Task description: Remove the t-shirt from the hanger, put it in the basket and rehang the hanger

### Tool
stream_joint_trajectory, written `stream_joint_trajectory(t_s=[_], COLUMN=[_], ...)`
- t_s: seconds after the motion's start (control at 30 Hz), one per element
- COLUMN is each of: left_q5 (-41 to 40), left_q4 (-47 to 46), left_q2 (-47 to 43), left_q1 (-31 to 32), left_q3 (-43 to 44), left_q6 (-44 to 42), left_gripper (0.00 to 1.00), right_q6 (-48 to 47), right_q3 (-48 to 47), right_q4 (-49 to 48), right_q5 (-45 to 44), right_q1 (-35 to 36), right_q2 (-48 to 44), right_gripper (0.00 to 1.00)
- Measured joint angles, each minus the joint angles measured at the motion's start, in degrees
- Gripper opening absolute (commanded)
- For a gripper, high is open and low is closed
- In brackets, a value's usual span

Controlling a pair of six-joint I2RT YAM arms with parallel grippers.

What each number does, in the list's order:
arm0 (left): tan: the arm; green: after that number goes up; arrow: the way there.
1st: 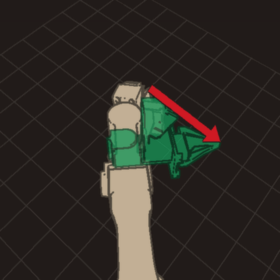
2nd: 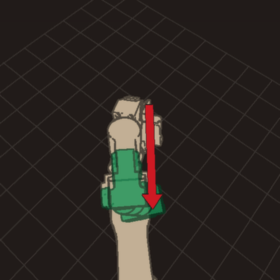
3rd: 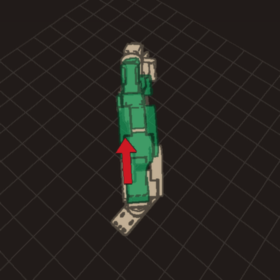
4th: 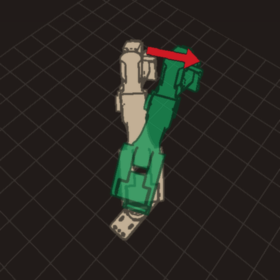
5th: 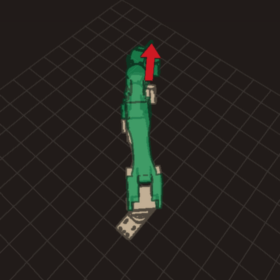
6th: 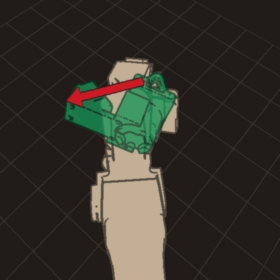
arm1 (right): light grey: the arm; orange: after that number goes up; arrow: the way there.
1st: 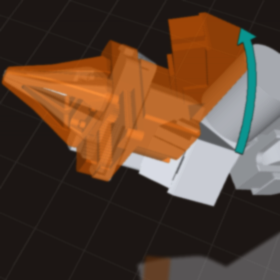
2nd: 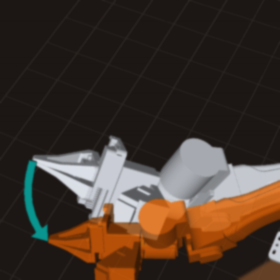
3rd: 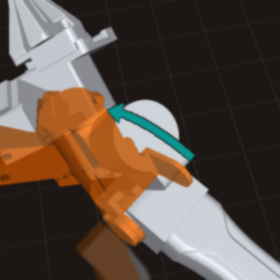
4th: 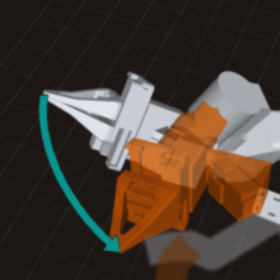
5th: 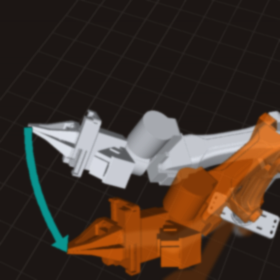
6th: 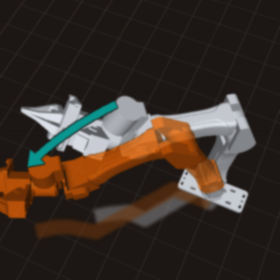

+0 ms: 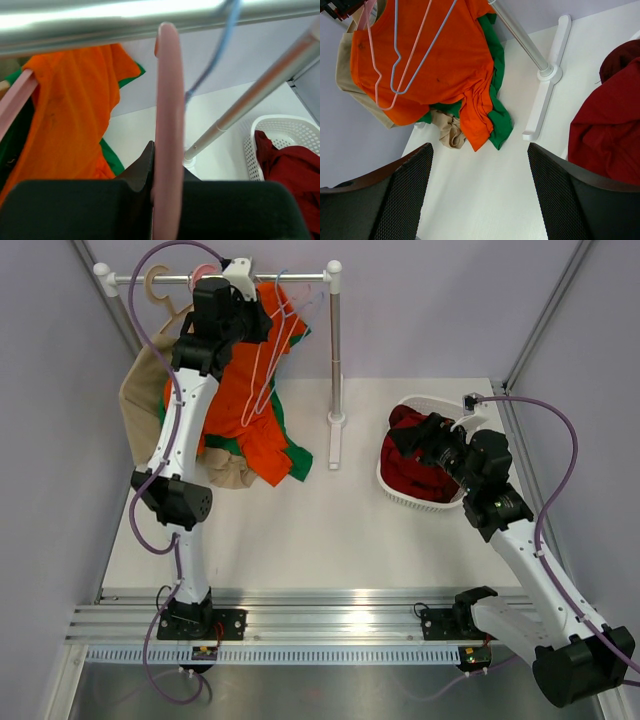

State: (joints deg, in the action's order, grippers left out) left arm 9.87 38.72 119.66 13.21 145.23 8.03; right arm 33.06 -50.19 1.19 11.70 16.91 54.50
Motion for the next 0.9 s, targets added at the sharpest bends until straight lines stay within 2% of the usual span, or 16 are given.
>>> stream_joint_trajectory(t_s=[0.1, 0.4, 0.9], left_q5=[0.8, 2.0, 4.2], left_q4=[-1.4, -5.2, -10.3], left_q2=[-0.3, 1.6, 5.4], left_q1=[0.4, -3.7, -3.5], left_q3=[0.4, 1.7, 0.3], left_q6=[0.8, 3.4, 5.5], left_gripper=[0.0, 0.0, 0.0], right_q6=[0.0, 0.0, -0.3], right_q3=[0.0, 0.0, 0.0], right_q4=[0.0, 0.0, 0.1], right_q5=[0.0, 0.0, 0.0], right_q1=[0.0, 0.1, 0.7], right_q2=[0.1, 0.1, 0.1], right_gripper=[0.84, 0.84, 0.84])
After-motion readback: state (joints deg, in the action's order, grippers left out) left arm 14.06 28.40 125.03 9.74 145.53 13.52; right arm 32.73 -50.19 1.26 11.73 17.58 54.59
